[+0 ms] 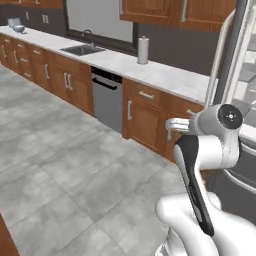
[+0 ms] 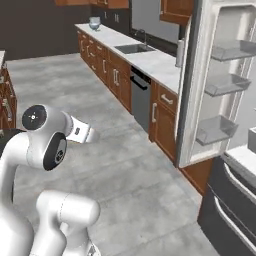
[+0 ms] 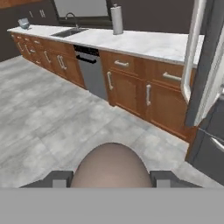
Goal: Pick the egg and butter from the fridge and place them by the bowl for mixing.
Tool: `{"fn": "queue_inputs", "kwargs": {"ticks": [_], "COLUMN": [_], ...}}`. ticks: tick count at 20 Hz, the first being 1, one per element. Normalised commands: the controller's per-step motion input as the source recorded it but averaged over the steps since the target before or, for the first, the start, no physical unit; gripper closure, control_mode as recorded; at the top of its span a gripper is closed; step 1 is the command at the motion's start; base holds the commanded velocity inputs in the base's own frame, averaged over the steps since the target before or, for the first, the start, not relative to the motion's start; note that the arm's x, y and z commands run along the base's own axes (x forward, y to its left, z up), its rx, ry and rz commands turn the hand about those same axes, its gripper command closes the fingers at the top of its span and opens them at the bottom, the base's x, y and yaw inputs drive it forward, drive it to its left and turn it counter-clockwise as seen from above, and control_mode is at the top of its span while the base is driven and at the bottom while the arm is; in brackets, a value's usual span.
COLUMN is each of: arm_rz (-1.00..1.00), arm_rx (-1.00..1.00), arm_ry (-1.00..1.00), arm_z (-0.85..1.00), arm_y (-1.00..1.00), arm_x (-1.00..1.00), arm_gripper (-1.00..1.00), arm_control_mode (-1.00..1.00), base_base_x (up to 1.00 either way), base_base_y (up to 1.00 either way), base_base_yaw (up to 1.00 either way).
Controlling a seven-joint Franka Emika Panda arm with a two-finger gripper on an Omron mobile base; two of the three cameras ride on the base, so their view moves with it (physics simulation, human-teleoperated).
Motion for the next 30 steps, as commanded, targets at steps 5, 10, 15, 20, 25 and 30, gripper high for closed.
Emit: {"fn": "queue_inputs", "kwargs": {"ticks": [5,10,15,20,25,30], "arm_rz": [0.00,0.00,0.00,0.00,0.00,0.00], "arm_rx": [0.00,0.00,0.00,0.00,0.00,0.00], "arm_ry": [0.00,0.00,0.00,0.00,0.00,0.00], "arm_z": [0.00,0.00,0.00,0.00,0.00,0.00], "arm_y": [0.00,0.00,0.00,0.00,0.00,0.00], "arm_x": [0.00,0.00,0.00,0.00,0.00,0.00], "arm_gripper": [1.00,1.00,1.00,1.00,1.00,1.00], "arm_control_mode": [1.00,1.00,1.00,1.00,1.00,1.00], "base_base_x": [0.25,0.86,0.94,0.93,0.92,0.92], "base_base_y": [0.05,0.05,0.00,0.00,-0.05,-0.11], "base_base_yaw": [0.79,0.30,0.02,0.01,0.02,0.03]}}
